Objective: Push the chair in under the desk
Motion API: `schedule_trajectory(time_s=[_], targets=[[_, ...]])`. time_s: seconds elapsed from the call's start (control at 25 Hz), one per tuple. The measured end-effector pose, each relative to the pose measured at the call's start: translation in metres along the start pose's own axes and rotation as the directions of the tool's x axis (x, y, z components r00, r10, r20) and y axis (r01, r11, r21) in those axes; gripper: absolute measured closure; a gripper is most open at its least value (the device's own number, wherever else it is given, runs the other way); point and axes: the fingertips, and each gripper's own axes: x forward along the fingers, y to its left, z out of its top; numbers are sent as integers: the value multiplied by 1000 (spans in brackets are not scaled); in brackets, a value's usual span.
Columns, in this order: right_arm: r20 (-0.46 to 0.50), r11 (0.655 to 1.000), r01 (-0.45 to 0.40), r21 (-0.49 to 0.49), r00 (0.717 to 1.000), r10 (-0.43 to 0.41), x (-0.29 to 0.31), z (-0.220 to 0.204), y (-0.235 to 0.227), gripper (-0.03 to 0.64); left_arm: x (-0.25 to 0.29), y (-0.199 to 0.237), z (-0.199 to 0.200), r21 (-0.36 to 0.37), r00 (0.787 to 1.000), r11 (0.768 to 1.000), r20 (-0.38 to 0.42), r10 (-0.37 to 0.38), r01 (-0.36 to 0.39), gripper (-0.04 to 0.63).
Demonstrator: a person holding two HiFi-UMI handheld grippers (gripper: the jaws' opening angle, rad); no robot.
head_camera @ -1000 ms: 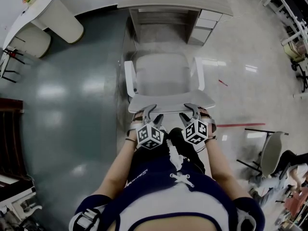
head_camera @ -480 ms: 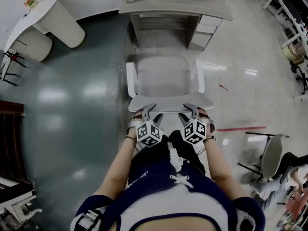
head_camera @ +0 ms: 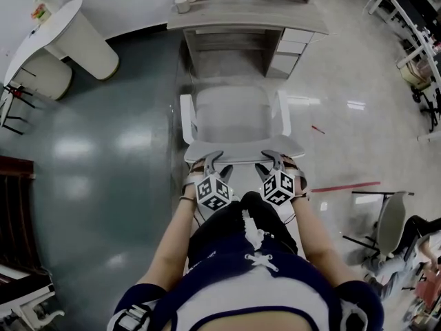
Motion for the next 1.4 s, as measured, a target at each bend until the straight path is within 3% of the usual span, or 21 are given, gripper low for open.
schedule_trajectory(time_s=[1.4], targets=[[-23, 998, -3, 60, 1000, 5, 37, 24, -45, 449, 29, 63, 1, 16, 998, 998, -16, -64, 64, 371]])
